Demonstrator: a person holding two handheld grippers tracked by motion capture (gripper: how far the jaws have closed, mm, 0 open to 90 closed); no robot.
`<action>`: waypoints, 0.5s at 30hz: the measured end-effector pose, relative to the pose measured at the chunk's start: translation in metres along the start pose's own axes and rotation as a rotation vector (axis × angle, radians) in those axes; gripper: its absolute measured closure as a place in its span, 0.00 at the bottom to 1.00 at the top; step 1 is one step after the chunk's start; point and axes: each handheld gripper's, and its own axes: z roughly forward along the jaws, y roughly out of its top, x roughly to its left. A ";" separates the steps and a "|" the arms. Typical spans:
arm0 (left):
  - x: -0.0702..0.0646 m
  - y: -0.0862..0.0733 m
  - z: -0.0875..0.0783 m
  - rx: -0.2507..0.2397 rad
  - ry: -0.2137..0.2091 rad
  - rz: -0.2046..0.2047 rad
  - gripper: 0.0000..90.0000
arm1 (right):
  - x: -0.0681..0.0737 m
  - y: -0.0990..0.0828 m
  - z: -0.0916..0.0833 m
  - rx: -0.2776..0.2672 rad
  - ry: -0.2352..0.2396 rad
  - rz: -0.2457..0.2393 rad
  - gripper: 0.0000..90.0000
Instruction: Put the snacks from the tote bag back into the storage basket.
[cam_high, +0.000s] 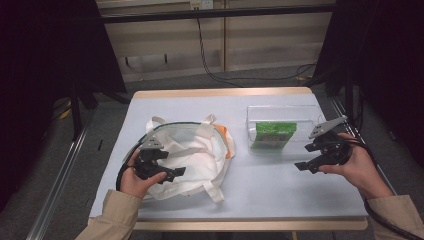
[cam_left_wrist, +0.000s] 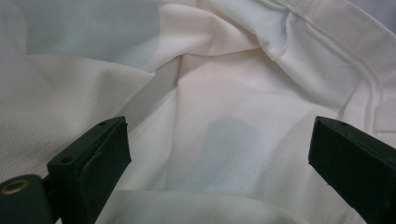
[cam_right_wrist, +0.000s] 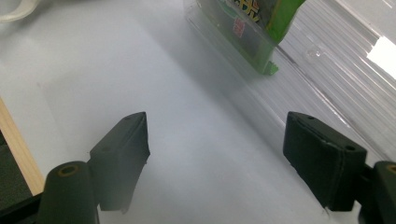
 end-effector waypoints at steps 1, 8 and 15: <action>0.000 0.000 0.000 0.000 -0.001 0.000 0.06 | 0.000 -0.002 0.001 -0.001 0.000 -0.002 0.25; 0.000 0.000 0.000 0.000 0.001 0.001 0.06 | 0.004 -0.010 0.008 0.003 0.006 -0.005 0.24; -0.001 0.000 0.000 0.002 0.001 0.002 0.06 | 0.008 -0.017 0.015 -0.011 0.014 0.016 0.24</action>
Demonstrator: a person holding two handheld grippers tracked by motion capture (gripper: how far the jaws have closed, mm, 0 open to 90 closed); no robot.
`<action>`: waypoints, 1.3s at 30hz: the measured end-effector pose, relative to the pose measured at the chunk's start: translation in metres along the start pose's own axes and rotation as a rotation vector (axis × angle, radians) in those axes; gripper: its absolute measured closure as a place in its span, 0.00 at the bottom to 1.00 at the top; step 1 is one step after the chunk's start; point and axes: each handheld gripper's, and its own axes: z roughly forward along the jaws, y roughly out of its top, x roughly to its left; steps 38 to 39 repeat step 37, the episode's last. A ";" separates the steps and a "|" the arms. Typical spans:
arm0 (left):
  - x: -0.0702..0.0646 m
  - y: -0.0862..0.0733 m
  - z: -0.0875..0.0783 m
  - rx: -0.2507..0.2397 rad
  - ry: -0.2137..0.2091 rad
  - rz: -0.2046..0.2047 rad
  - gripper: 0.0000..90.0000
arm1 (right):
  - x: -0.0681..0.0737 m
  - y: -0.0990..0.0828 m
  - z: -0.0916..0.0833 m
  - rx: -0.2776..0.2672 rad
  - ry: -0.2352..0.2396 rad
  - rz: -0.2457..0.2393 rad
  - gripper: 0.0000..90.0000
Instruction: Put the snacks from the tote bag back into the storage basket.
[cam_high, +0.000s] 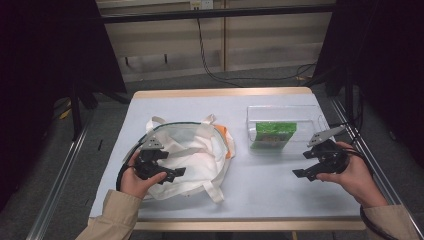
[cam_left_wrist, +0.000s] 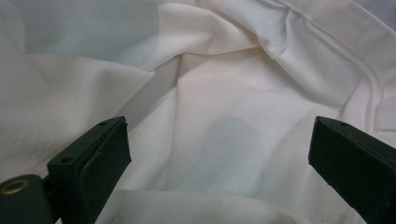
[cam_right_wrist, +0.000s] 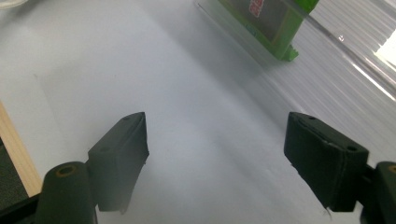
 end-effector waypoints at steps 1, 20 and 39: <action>0.000 0.000 0.000 0.002 0.001 0.000 0.06 | 0.000 -0.001 0.001 -0.006 -0.001 0.003 0.24; -0.001 0.000 0.000 0.007 0.003 0.008 0.06 | 0.008 -0.014 0.020 -0.036 -0.005 0.011 0.22; -0.001 -0.001 0.001 0.002 -0.001 0.010 0.06 | 0.010 -0.021 0.029 -0.115 -0.037 0.054 0.20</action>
